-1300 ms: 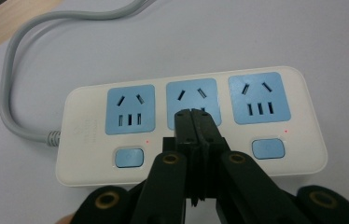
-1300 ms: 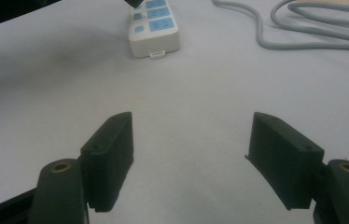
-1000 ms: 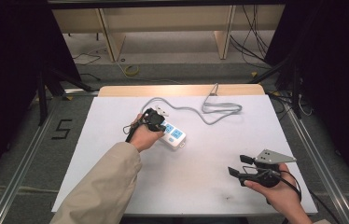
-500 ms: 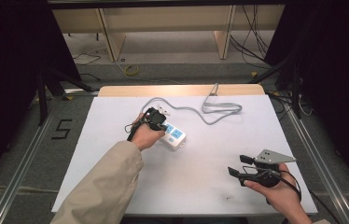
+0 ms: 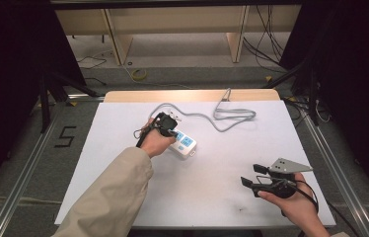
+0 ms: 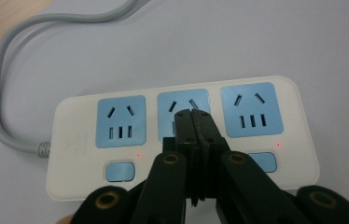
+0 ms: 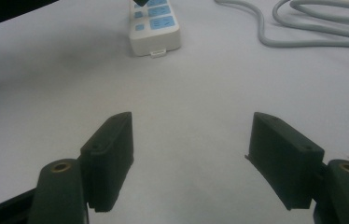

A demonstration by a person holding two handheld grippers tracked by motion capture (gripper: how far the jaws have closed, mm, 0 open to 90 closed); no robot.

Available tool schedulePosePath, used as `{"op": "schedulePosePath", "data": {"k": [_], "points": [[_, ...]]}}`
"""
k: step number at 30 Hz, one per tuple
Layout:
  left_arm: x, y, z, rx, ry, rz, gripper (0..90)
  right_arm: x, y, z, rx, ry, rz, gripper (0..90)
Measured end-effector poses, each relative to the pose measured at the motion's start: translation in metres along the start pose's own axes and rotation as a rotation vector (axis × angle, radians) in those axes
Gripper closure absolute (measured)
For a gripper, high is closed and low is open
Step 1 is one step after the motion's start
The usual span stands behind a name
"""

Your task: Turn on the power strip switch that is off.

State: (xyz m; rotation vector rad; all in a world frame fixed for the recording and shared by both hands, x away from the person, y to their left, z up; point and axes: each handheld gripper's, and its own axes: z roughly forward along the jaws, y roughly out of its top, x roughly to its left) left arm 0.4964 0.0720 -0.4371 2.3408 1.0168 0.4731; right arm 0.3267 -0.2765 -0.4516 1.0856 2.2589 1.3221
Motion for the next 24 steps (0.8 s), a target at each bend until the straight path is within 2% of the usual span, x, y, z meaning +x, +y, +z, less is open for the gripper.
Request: {"op": "schedulePosePath", "data": {"k": [24], "points": [[0.0035,-0.002,0.0018,0.064,-0.007,-0.016,89.8,0.0,0.0,0.0001,0.001,0.002,-0.001,31.1]]}}
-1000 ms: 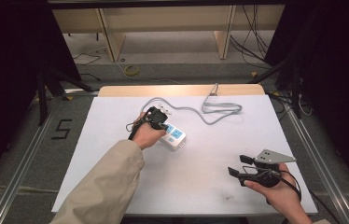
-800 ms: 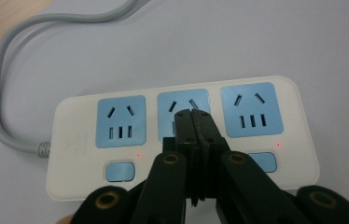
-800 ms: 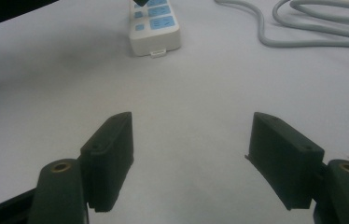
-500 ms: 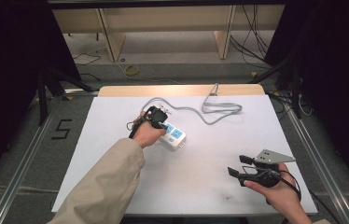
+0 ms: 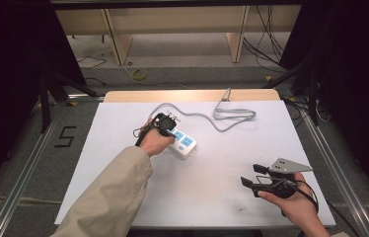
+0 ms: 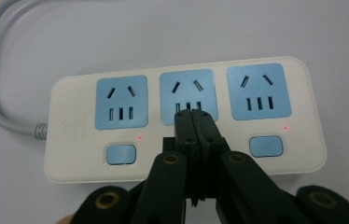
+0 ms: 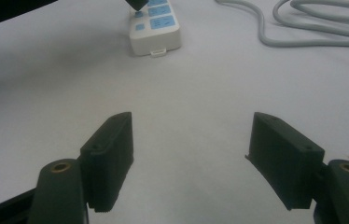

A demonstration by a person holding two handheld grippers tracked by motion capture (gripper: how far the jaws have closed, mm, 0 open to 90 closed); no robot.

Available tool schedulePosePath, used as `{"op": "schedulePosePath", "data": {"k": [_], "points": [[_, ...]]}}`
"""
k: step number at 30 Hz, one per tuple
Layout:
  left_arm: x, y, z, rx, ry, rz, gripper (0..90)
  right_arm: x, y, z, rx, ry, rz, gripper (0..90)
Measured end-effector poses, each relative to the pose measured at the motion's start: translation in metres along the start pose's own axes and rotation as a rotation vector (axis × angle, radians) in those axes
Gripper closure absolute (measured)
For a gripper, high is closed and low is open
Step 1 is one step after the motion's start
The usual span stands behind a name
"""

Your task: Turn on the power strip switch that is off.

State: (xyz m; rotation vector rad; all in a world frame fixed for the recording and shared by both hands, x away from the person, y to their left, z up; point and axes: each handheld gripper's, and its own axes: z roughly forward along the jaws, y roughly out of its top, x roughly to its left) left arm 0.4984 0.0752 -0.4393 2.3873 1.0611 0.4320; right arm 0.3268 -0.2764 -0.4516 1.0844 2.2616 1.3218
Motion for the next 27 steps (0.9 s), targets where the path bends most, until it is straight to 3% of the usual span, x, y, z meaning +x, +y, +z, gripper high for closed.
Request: {"op": "schedulePosePath", "data": {"k": [27], "points": [[-0.0012,0.0026,0.003,0.03,-0.009,0.0,89.8,-0.0007,-0.0003,-0.0006,0.002,-0.002,-0.002,31.1]]}}
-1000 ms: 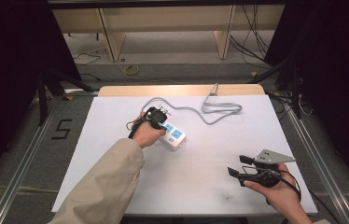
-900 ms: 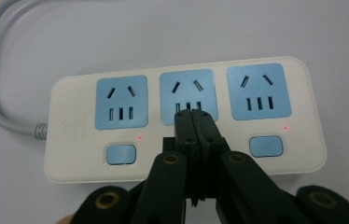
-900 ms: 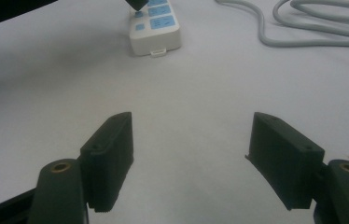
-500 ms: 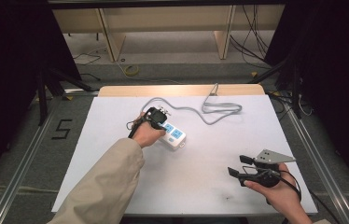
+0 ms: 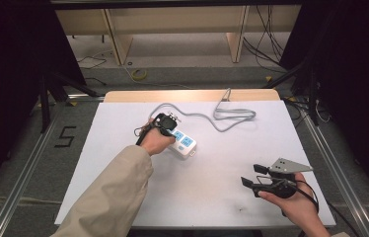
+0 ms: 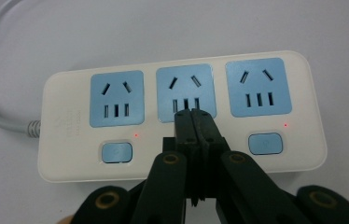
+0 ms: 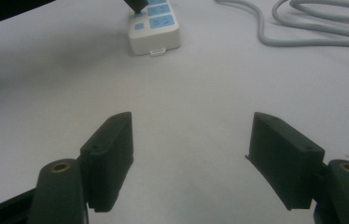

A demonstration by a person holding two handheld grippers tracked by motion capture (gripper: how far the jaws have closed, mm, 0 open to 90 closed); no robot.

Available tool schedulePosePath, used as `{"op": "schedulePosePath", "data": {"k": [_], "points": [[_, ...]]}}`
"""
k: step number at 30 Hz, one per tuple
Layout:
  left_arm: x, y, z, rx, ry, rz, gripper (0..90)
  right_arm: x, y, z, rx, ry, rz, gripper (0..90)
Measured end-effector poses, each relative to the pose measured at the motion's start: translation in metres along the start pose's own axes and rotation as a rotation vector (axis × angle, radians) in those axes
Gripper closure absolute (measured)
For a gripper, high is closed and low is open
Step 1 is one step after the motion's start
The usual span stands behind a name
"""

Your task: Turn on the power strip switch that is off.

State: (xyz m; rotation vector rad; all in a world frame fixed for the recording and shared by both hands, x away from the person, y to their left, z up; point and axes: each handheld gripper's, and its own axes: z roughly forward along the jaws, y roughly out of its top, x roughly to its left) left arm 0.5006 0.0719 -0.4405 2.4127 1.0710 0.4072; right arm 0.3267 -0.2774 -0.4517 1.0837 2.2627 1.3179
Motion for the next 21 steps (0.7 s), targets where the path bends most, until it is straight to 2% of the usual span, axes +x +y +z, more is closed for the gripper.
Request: {"op": "schedulePosePath", "data": {"k": [13,21], "points": [[-0.0011,0.0053,0.0013,0.046,0.012,-0.013,89.9,-0.0008,-0.0004,-0.0009,0.004,-0.002,0.001,30.8],[-0.0026,0.0058,0.002,0.051,0.018,-0.013,89.9,-0.0007,-0.0005,-0.0014,0.008,-0.003,-0.001,30.8]]}}
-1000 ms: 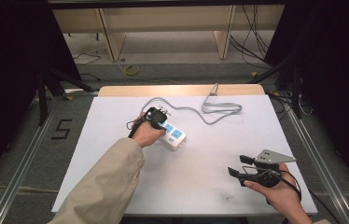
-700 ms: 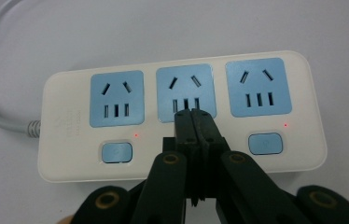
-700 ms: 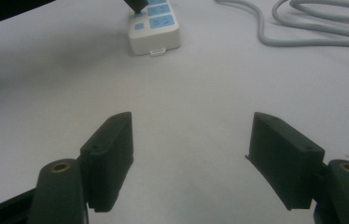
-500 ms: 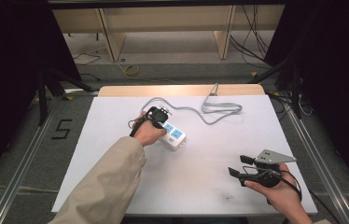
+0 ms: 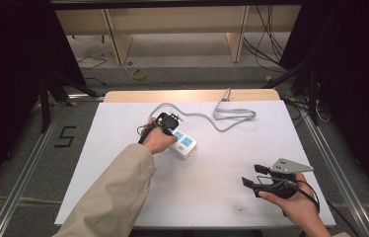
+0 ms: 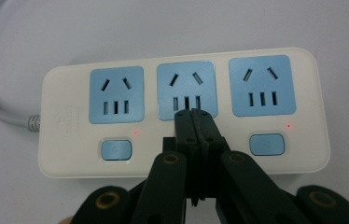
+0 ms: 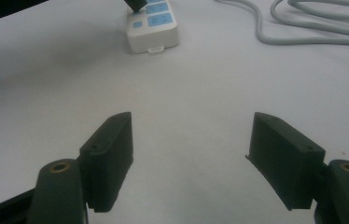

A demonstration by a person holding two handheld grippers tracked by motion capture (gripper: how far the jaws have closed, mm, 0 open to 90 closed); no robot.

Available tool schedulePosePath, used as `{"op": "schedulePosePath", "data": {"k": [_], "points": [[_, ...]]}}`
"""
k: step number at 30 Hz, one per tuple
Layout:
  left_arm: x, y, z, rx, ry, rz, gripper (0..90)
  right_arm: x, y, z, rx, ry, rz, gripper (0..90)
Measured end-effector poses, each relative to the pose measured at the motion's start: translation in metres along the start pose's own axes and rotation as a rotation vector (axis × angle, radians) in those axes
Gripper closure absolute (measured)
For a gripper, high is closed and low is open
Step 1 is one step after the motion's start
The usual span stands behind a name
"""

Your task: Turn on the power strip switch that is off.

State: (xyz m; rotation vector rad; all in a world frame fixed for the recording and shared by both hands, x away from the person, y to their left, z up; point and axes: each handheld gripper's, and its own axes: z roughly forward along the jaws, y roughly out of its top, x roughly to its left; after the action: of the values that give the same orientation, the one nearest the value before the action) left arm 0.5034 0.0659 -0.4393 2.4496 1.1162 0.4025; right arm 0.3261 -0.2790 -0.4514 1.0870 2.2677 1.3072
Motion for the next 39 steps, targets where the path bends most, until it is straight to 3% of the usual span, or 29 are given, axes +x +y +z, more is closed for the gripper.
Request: {"op": "schedulePosePath", "data": {"k": [39], "points": [[-0.0018,0.0018,0.0002,0.036,0.011,-0.011,90.0,0.001,0.0001,0.001,0.0,0.005,-0.002,31.4]]}}
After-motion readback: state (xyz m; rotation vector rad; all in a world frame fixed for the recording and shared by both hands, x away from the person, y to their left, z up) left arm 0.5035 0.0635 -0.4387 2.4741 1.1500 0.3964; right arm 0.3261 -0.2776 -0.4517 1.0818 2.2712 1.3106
